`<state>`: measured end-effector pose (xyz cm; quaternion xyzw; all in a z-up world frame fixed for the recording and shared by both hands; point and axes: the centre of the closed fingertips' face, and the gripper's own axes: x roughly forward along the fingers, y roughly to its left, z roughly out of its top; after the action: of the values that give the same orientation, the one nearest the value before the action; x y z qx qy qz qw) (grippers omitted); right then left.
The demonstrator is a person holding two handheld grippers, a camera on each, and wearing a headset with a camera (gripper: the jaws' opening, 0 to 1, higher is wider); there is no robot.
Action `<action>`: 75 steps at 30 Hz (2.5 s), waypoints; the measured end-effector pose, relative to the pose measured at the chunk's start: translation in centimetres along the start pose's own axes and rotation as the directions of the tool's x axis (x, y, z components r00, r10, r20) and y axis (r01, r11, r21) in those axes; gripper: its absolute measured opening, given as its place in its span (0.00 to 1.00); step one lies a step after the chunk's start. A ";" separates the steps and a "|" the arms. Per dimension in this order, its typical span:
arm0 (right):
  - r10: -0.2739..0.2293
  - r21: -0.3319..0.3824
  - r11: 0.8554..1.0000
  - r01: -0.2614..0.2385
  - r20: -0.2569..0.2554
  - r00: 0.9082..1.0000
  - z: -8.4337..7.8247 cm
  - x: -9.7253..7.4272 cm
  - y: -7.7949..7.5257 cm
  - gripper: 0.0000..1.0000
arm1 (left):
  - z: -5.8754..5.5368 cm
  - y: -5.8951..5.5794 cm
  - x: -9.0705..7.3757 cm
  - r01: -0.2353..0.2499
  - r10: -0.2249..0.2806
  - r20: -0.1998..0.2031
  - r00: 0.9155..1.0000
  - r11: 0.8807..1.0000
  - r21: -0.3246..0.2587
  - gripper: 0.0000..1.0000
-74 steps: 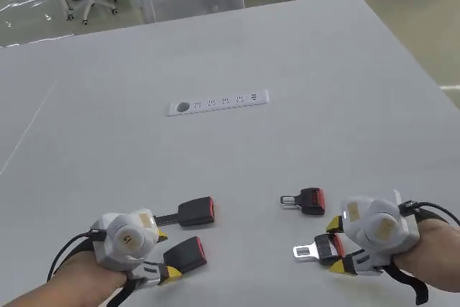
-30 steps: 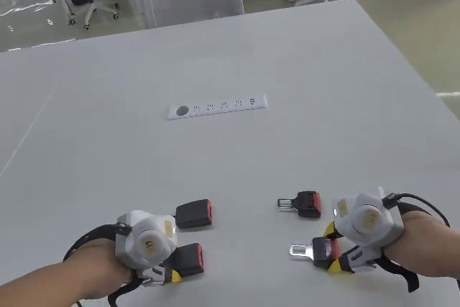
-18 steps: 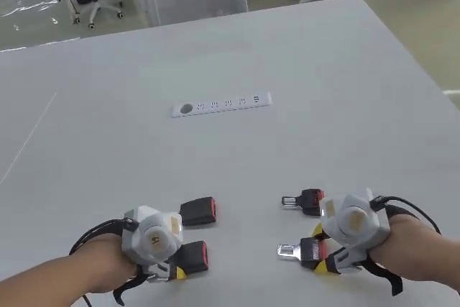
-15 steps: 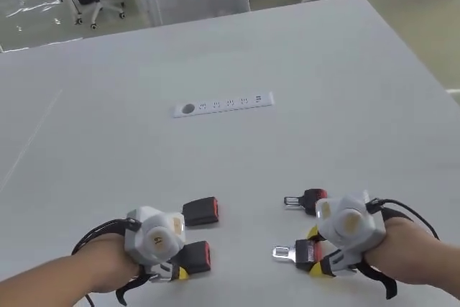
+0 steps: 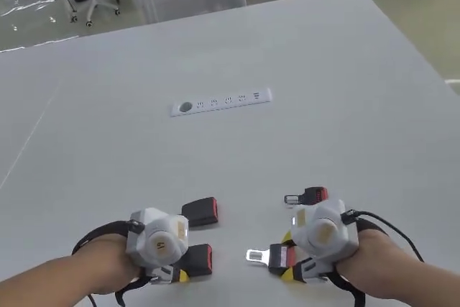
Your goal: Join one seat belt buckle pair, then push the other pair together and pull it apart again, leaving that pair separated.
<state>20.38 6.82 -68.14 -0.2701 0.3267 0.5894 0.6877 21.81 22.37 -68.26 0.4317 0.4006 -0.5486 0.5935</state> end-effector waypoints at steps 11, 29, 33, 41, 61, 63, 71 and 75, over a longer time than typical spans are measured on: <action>0.004 -0.019 1.000 -0.003 0.069 0.998 2.4 1.9 0.7 0.34 | 0.0 0.0 0.1 0.004 -0.003 -0.016 1.000 1.000 0.016 0.33; 0.006 -0.063 0.998 -0.003 0.047 0.999 5.0 4.1 1.1 0.33 | 0.0 -0.1 0.1 0.006 -0.006 -0.013 1.000 1.000 0.025 0.33; -0.014 -0.092 0.996 0.016 0.030 0.999 5.1 4.0 0.8 0.33 | 0.0 -0.1 0.0 0.010 -0.009 -0.007 1.000 1.000 0.028 0.32; 0.000 -0.093 0.996 0.003 0.036 0.999 5.5 4.3 0.8 0.33 | 0.0 -0.1 0.0 0.012 -0.011 -0.013 1.000 0.999 0.030 0.32; 0.051 -0.097 0.994 -0.049 0.021 0.998 6.7 5.5 1.0 0.30 | 0.1 -0.3 0.0 0.034 -0.037 0.028 0.999 0.995 0.089 0.31; 0.055 -0.098 0.994 -0.053 0.020 0.998 6.7 5.4 1.0 0.30 | 0.1 -0.3 -0.1 0.037 -0.040 0.034 0.999 0.995 0.090 0.31; 0.049 -0.133 0.990 -0.050 -0.011 0.999 7.4 5.9 1.1 0.30 | 0.1 -0.3 0.0 0.042 -0.044 0.018 0.999 0.994 0.098 0.31; 0.057 -0.119 0.991 -0.057 0.001 0.998 7.2 5.7 1.1 0.29 | 0.0 -0.3 0.0 0.038 -0.040 0.018 0.999 0.995 0.092 0.31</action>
<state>20.79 16.10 -67.90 -0.2997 0.2972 0.6278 0.6540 21.47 22.32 -68.25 0.4450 0.3773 -0.5823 0.5662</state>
